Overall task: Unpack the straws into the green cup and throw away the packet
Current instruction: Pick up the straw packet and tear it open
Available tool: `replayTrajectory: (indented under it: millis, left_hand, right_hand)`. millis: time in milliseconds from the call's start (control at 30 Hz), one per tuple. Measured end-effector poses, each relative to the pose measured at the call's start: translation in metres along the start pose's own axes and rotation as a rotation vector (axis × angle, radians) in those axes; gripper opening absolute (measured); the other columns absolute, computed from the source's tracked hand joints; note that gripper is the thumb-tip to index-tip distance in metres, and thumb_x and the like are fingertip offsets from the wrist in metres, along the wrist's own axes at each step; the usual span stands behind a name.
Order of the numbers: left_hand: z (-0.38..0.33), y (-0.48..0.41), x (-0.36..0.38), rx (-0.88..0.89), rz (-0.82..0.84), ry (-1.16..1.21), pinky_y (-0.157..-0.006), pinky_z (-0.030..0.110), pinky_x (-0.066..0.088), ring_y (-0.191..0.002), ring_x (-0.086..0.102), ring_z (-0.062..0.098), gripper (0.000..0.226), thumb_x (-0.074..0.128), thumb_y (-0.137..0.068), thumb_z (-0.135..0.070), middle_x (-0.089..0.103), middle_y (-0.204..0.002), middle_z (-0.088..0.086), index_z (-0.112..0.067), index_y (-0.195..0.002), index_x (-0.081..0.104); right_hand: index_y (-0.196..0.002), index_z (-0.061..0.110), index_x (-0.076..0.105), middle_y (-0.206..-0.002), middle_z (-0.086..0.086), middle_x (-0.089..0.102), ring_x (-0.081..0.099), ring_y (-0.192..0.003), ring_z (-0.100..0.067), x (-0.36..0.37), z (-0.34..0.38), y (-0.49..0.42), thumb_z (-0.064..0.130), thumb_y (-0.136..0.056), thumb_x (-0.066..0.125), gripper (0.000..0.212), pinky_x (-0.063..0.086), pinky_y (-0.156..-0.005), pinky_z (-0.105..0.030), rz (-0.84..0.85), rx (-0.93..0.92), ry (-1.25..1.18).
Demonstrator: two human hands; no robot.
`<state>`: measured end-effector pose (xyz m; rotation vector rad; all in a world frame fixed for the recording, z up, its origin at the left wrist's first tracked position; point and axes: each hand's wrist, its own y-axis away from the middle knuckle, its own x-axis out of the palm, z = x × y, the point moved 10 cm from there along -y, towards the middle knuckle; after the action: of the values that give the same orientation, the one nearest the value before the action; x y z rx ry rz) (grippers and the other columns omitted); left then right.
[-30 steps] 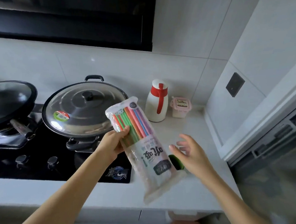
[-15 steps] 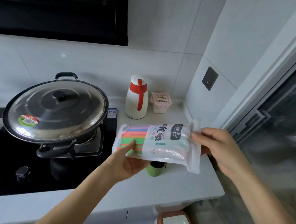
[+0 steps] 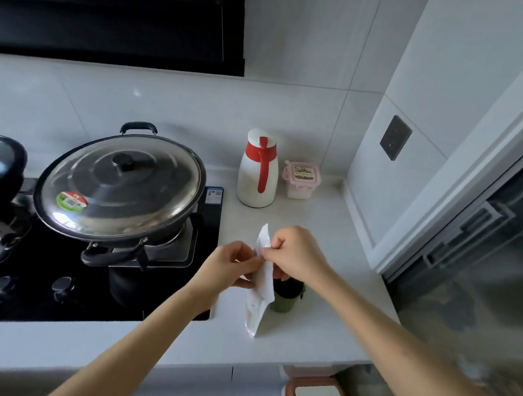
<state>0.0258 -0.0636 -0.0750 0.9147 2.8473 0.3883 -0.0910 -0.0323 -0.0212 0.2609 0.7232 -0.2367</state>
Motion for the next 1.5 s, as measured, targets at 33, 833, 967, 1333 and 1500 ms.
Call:
replayTrajectory:
  millis: [33,833,967,1333,1500]
  left_hand:
    - [-0.002,0.001,0.001,0.009,0.001,0.004,-0.060,0.026,0.053,-0.067,0.061,0.016,0.021,0.065,-0.084,-0.015,0.057,-0.079,0.013,0.003,-0.087,0.056]
    - [-0.006,0.015,-0.004,-0.063,-0.098,0.026,-0.064,0.029,0.055,-0.074,0.068,0.024,0.025,0.075,-0.074,-0.022,0.071,-0.085,0.019,-0.001,-0.086,0.068]
    - [-0.006,0.016,-0.004,-0.075,-0.111,0.032,-0.065,0.031,0.057,-0.071,0.068,0.023,0.023,0.075,-0.074,-0.020,0.071,-0.082,0.020,0.000,-0.083,0.069]
    - [-0.008,0.018,-0.002,-0.065,-0.099,-0.019,-0.065,0.030,0.057,-0.071,0.067,0.024,0.013,0.069,-0.079,-0.008,0.069,-0.086,0.028,0.004,-0.084,0.069]
    - [-0.018,0.019,-0.001,-0.007,-0.171,-0.192,-0.069,0.039,0.060,-0.064,0.068,0.028,0.011,0.061,-0.075,0.001,0.069,-0.073,0.025,0.005,-0.071,0.069]
  right_hand:
    - [-0.060,-0.002,0.054,-0.051,-0.014,0.062,0.065,-0.043,-0.021,-0.001,0.001,-0.003,0.012,-0.075,0.065,0.023,0.049,-0.044,-0.024,-0.017,-0.009,-0.020]
    - [-0.084,0.005,0.070,-0.080,-0.012,0.072,0.069,-0.075,-0.024,0.040,-0.035,0.007,0.006,-0.085,0.063,0.007,0.057,-0.081,-0.037,0.326,0.305,-0.795]
    - [-0.086,0.002,0.070,-0.080,-0.012,0.072,0.069,-0.076,-0.025,0.043,-0.037,0.009,0.010,-0.083,0.067,0.009,0.056,-0.084,-0.039,0.332,0.332,-0.813]
    - [-0.079,0.002,0.069,-0.068,-0.008,0.069,0.066,-0.057,-0.016,0.032,-0.034,0.013,0.007,-0.082,0.067,0.006,0.057,-0.060,-0.025,0.262,0.298,-0.715]
    - [-0.061,-0.002,0.065,-0.057,-0.011,0.063,0.059,-0.050,-0.020,0.016,-0.015,0.009,0.002,-0.078,0.058,0.019,0.057,-0.059,-0.032,0.123,0.120,-0.313]
